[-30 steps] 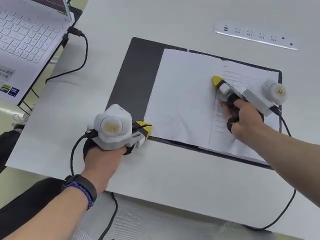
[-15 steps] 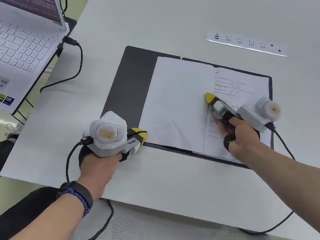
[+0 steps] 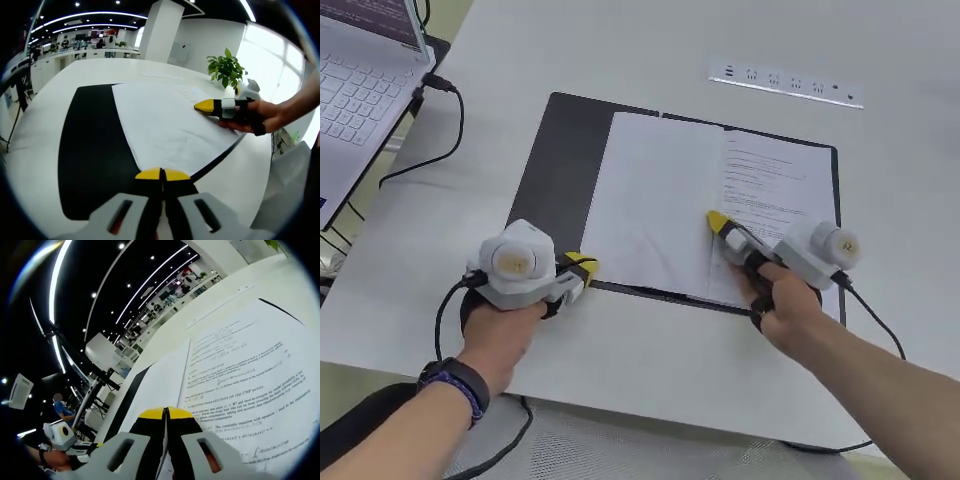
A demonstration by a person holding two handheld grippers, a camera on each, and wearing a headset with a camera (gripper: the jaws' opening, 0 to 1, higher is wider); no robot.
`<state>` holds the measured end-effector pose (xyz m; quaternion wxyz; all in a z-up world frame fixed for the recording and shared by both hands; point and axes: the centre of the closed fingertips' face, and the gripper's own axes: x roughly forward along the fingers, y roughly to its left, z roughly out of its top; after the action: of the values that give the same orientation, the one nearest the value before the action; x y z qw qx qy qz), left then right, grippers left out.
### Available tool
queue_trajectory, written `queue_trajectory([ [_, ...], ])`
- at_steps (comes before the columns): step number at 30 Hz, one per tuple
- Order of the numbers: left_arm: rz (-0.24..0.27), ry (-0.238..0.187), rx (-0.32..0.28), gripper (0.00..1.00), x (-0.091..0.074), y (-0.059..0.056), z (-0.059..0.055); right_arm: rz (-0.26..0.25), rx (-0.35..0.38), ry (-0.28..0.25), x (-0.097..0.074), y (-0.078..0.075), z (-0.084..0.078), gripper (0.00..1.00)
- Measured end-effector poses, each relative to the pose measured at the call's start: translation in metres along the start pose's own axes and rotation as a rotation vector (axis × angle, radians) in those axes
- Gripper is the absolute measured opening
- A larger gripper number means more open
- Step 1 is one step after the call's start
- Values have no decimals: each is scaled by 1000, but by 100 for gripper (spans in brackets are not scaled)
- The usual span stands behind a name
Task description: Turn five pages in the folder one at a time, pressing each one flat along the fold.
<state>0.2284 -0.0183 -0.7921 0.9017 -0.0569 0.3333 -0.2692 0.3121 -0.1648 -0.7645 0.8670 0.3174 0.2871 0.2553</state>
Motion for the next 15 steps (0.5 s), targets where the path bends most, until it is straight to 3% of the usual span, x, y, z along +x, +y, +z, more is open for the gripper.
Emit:
queue_trajectory([
  [15,-6,-7,1,0,0,0,0,36,-10,66,-28,5,-35,0],
])
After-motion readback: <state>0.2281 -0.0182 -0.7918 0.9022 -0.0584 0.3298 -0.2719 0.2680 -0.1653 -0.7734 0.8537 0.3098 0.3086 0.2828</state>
